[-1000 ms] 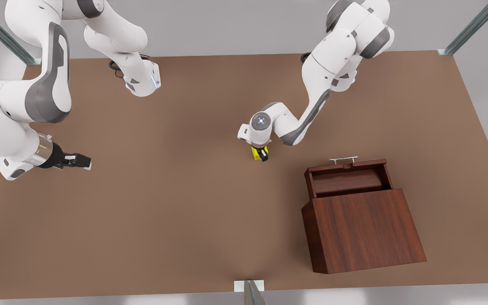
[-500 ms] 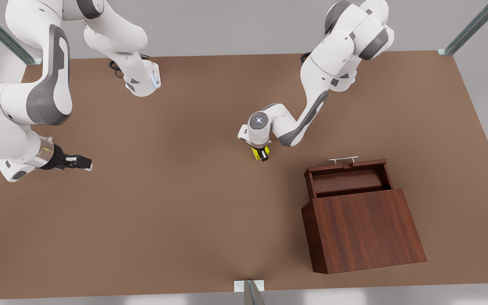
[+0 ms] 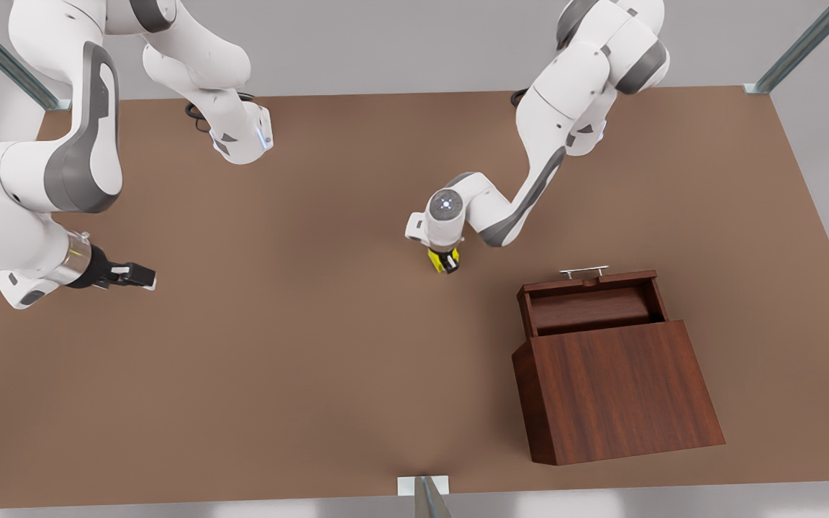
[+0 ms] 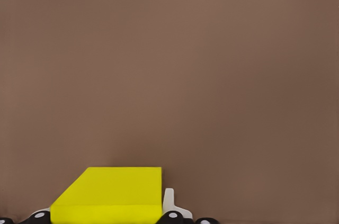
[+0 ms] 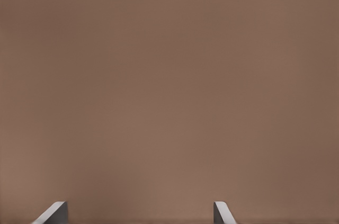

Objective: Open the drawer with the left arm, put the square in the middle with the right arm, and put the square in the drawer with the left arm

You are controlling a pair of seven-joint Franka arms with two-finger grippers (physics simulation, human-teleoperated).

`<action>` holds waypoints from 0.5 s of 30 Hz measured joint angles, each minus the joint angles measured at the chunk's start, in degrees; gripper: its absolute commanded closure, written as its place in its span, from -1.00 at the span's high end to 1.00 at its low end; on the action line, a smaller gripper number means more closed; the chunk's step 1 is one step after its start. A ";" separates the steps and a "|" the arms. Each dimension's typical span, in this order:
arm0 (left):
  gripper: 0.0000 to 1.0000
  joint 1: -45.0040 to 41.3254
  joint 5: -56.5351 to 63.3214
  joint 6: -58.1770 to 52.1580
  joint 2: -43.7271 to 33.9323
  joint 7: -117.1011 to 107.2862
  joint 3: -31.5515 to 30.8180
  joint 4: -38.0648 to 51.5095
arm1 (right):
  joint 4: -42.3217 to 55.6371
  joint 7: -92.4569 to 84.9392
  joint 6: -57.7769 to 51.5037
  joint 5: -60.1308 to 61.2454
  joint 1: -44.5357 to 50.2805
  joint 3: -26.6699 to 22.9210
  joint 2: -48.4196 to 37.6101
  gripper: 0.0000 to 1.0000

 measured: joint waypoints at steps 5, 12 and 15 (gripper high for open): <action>0.42 7.24 -3.81 -15.97 -16.49 -18.98 6.01 1.33 | -0.04 0.00 -0.02 0.00 0.02 0.00 0.00 1.00; 0.43 31.47 -5.35 -18.81 -21.03 -18.20 5.99 2.77 | -0.05 0.00 -0.06 0.00 0.03 0.01 0.00 1.00; 0.43 32.06 -5.53 -16.58 -19.21 -18.15 5.99 2.78 | 0.00 -0.09 -0.06 0.00 0.02 0.00 0.00 1.00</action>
